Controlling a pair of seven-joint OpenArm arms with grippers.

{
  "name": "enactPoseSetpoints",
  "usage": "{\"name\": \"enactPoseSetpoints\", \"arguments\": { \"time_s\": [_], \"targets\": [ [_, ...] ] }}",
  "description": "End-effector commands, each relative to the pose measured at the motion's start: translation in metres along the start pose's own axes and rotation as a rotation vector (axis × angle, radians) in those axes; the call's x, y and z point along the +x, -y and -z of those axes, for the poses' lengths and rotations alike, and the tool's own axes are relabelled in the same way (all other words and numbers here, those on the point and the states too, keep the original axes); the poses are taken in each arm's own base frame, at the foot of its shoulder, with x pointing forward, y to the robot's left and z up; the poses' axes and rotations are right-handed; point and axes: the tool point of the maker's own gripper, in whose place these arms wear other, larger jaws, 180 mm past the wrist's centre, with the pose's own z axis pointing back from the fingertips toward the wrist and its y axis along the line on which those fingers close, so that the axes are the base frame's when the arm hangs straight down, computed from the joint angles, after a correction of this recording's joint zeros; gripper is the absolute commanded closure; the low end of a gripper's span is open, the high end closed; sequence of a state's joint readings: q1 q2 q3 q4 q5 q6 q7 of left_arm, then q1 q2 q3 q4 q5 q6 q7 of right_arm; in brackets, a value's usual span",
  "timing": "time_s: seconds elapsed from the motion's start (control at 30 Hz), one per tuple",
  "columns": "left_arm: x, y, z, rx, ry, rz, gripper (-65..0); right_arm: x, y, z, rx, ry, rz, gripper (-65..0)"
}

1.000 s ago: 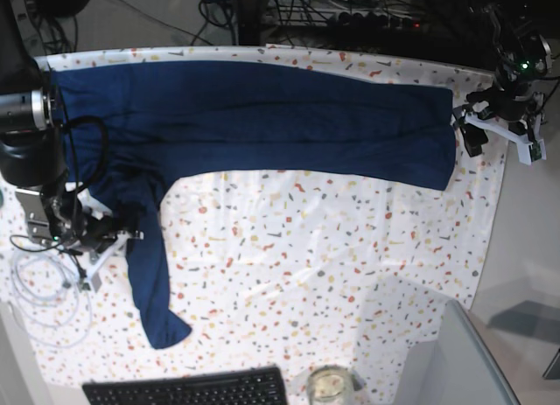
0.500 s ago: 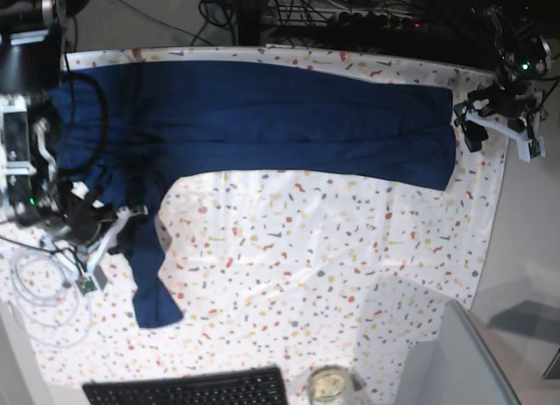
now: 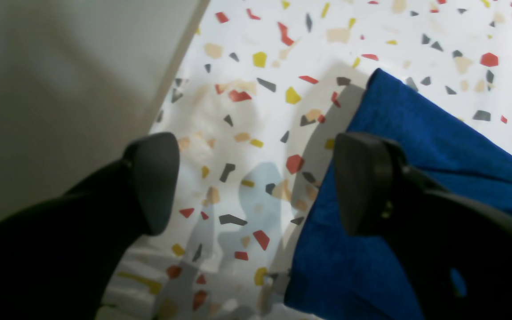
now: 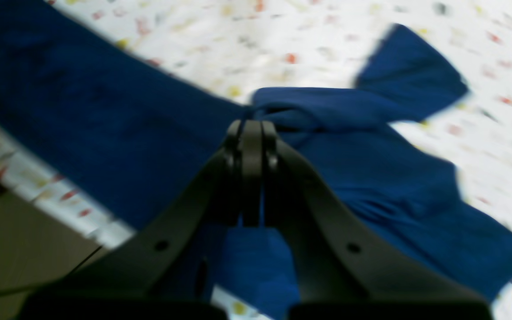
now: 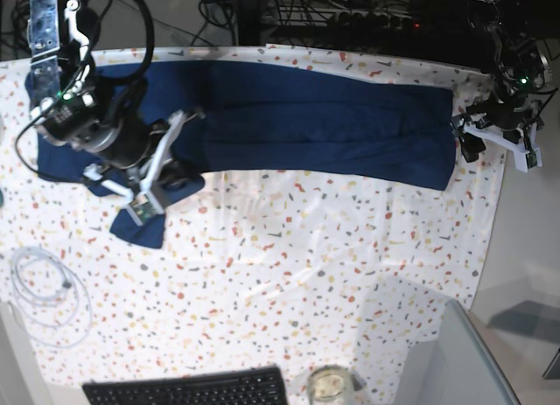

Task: Layout the t-shirt on the table in an organized manner, then fold the t-shirt properly
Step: 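Grasp the hanging sleeve with the right gripper and lift it onto the shirt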

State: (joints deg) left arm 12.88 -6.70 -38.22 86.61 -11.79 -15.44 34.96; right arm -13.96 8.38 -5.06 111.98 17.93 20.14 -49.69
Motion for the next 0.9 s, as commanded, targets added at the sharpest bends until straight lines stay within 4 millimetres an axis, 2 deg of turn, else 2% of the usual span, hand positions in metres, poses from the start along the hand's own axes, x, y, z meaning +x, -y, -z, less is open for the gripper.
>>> {"name": "enactPoseSetpoints", "arguments": {
  "time_s": [0.0, 0.17, 0.27, 0.43, 0.73, 0.8, 0.87],
  "targets": [
    [0.015, -0.004, -0.002, 0.007, 0.043, 0.016, -51.2, 0.009, -0.013, -0.001, 0.037, 0.035, -0.018, 0.0],
    [0.015, -0.007, -0.003, 0.014, 0.044, 0.018, -51.2, -0.001, -0.069, 0.006, 0.172, 0.001, -0.075, 0.0],
    [0.016, -0.013, -0.004, 0.022, 0.043, 0.032, -51.2, -0.007, -0.087, 0.008, 0.218, -0.016, -0.092, 0.0],
    [0.015, -0.014, -0.004, 0.024, 0.04, 0.035, -51.2, -0.017, -0.087, 0.013, 0.221, -0.047, -0.082, 0.0],
    [0.019, -0.013, -0.003, 0.022, 0.048, 0.033, -51.2, -0.022, -0.089, 0.014, 0.231, -0.066, -0.081, -0.6],
    [0.019, -0.013, -0.003, 0.022, 0.048, 0.033, -51.2, -0.024, -0.09, 0.013, 0.236, -0.079, -0.091, -7.2],
    [0.02, -0.013, -0.003, 0.022, 0.05, 0.033, -51.2, -0.024, -0.087, 0.013, 0.227, -0.107, -0.108, -21.5]
  ]
}}
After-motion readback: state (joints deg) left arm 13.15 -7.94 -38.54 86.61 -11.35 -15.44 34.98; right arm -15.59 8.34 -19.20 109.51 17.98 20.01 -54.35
